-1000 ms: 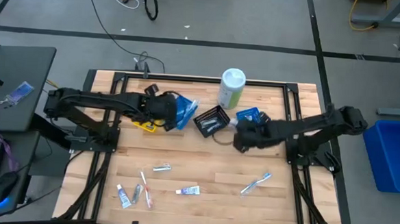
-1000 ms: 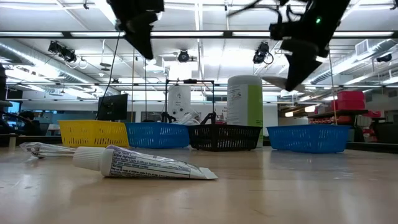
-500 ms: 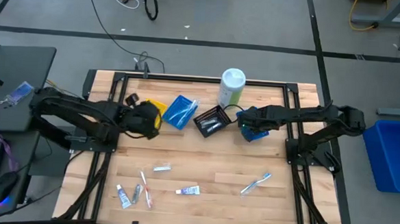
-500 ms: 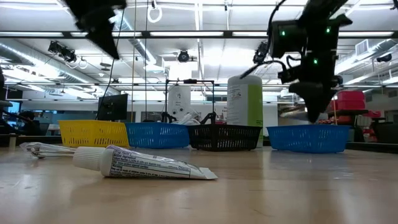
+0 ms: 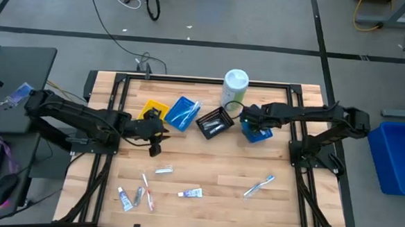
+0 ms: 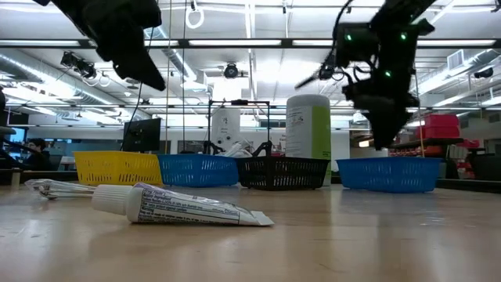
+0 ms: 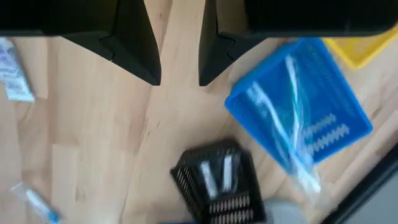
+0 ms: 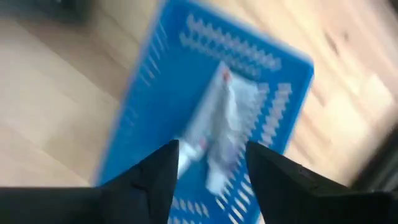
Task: Pick & Place Travel size toiletries
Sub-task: Put the orange toothbrush into the left blue basket
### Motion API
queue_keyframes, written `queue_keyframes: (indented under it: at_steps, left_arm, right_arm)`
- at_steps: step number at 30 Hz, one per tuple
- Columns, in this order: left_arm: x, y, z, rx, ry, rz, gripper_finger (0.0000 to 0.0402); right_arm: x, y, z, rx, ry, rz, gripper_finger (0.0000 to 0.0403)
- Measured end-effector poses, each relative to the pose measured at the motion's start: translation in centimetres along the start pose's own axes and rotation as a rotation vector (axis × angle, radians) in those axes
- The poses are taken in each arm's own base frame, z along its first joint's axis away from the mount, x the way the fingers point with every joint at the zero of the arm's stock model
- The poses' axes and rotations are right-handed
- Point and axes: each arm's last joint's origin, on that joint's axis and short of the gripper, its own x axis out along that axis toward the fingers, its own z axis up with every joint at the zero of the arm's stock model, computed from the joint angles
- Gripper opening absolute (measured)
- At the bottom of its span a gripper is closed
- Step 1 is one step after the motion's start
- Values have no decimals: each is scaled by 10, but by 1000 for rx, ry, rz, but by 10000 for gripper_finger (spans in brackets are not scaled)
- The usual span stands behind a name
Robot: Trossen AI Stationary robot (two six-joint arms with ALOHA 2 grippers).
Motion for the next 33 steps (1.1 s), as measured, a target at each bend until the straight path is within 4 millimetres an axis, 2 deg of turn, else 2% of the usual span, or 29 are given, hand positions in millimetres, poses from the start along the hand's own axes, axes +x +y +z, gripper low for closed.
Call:
queue_keyframes:
  at_steps: [5,11,16,22,28,33]
  left_arm:
    - [0,-1,0,-103,11,-28,116]
    - [0,-4,-2,-267,69,-124,116]
    - [-2,-9,-5,-319,109,-168,116]
    - [3,-20,-12,-259,158,-171,116]
    - [22,-34,-25,-181,251,-148,116]
    - [36,-39,-33,-145,312,-114,116]
  right_arm:
    - [-20,11,24,42,-197,124,204]
    - [-36,28,50,-49,-525,271,189]
    - [-49,37,62,-125,-717,318,172]
    - [-52,39,63,-175,-754,318,159]
    - [-50,39,61,-184,-726,311,156]
    - [-48,39,57,-175,-666,371,153]
